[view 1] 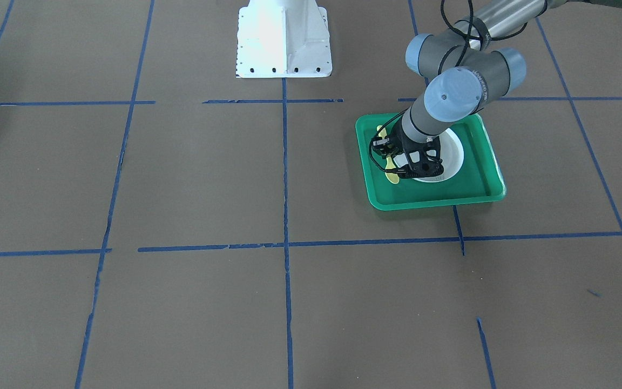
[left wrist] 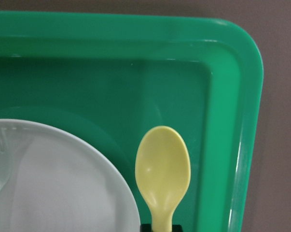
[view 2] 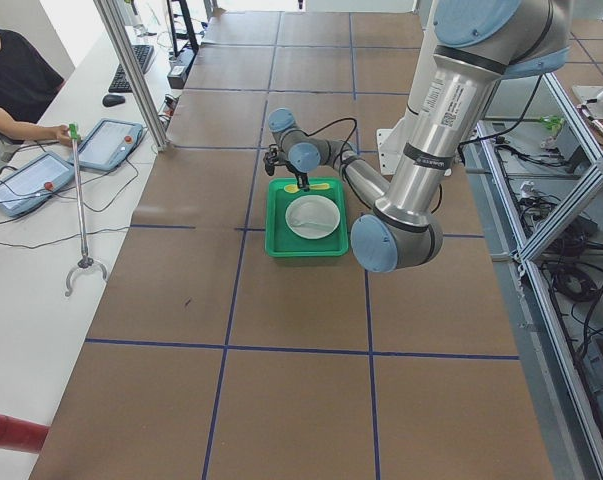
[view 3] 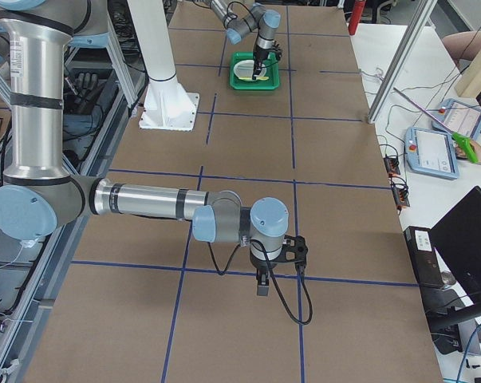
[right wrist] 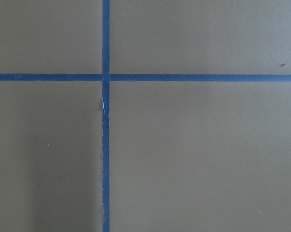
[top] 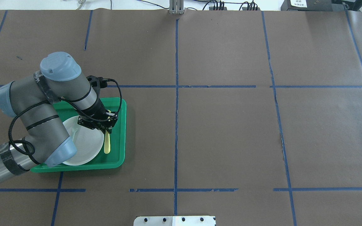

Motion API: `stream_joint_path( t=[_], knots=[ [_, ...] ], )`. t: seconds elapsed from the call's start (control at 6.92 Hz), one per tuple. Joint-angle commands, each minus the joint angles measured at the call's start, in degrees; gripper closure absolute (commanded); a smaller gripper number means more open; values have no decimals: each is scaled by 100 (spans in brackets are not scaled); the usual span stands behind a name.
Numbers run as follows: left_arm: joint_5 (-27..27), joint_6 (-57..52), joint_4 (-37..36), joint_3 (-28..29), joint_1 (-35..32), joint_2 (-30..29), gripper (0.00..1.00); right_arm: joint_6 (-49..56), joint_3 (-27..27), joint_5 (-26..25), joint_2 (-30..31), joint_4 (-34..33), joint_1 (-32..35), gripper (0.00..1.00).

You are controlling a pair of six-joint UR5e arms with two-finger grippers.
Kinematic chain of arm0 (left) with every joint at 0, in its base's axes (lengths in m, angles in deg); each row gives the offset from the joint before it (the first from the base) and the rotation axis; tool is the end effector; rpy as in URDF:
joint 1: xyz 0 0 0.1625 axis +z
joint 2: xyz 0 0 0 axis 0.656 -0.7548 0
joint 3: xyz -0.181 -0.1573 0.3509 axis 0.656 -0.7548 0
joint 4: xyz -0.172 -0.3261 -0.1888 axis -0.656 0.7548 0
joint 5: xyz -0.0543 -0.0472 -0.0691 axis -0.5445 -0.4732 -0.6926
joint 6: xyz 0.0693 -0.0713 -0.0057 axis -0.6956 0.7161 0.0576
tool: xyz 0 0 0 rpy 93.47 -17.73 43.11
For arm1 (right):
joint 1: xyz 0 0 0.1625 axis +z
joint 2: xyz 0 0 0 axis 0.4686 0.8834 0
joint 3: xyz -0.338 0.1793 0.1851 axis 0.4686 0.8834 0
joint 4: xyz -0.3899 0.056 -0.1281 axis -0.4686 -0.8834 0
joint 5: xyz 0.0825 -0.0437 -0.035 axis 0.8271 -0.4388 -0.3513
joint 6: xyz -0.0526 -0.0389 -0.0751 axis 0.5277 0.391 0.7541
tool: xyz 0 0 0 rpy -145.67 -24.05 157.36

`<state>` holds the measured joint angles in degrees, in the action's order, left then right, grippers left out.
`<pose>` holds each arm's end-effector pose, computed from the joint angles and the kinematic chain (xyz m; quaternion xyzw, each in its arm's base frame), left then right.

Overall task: Place spoon
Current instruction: 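Carry the yellow spoon off the plate onto the green tray beside it, then open the left gripper and lift it away from the spoon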

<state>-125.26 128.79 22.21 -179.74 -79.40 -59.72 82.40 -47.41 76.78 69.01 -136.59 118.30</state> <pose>0.4623 -0.4552 0.3457 -0.1138 0.4287 0.0062 0.8962 0.0714 -0.4569 0.6770 0.0065 -0.3456 0.0121 0.9383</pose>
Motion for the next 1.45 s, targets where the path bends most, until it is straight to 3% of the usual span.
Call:
stream_joint_path(
  t=[0.0,0.14,0.29,0.43,0.72,1.3],
  knots=[
    [-6,17,337,248,44,-29,100,0,0,0,0,0,0,0],
    [3,-17,357,258,44,-29,81,0,0,9,0,0,0,0],
    [-6,-18,383,240,44,-20,56,0,0,9,0,0,0,0],
    [-6,-44,383,240,44,-20,42,0,0,9,0,0,0,0],
    [3,-62,392,188,9,15,34,0,0,0,0,0,0,0],
    [-198,-700,269,-523,-1314,400,34,0,0,9,0,0,0,0]
  ],
)
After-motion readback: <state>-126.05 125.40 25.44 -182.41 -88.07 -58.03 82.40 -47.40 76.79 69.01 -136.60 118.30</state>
